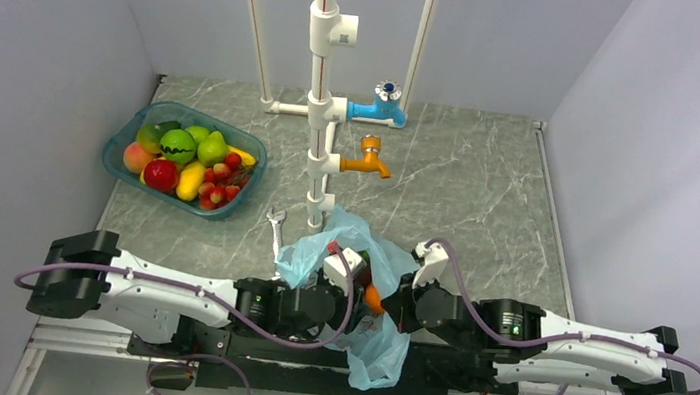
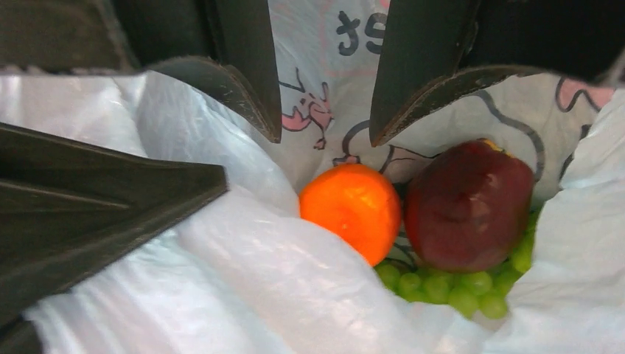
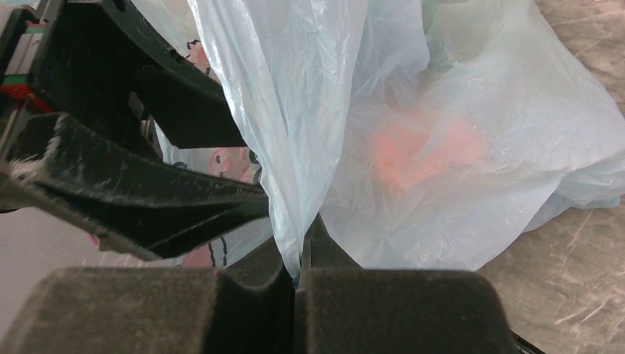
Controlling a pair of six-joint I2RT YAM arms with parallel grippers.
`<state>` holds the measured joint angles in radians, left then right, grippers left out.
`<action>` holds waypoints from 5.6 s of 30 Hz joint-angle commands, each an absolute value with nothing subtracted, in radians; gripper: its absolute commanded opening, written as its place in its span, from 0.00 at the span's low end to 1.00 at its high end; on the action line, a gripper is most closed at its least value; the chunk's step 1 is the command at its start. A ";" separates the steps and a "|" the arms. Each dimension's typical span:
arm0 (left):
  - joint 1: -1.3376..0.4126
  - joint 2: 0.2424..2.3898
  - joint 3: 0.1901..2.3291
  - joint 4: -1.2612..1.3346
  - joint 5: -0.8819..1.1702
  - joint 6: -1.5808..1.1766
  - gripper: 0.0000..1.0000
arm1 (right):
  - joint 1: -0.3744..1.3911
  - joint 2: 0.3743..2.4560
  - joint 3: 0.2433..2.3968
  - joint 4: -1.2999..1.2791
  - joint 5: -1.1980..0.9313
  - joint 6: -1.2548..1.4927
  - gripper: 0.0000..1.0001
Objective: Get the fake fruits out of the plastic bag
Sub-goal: Take out the fake fruit from the plastic bag, then place the fake fruit in the bin.
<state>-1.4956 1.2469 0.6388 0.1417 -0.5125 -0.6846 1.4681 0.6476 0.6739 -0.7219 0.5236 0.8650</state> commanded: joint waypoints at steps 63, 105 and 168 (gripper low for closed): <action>-1.354 1.380 0.817 -0.033 -0.410 -0.791 0.41 | 1.472 0.627 0.659 -0.661 0.514 0.811 0.00; -0.968 0.745 1.138 -0.619 -0.409 -0.492 0.35 | 1.471 0.678 0.666 -0.633 0.511 0.783 0.00; -0.003 1.328 0.983 -0.335 -0.278 -0.180 0.99 | 1.471 0.652 0.756 -0.775 0.531 0.833 0.00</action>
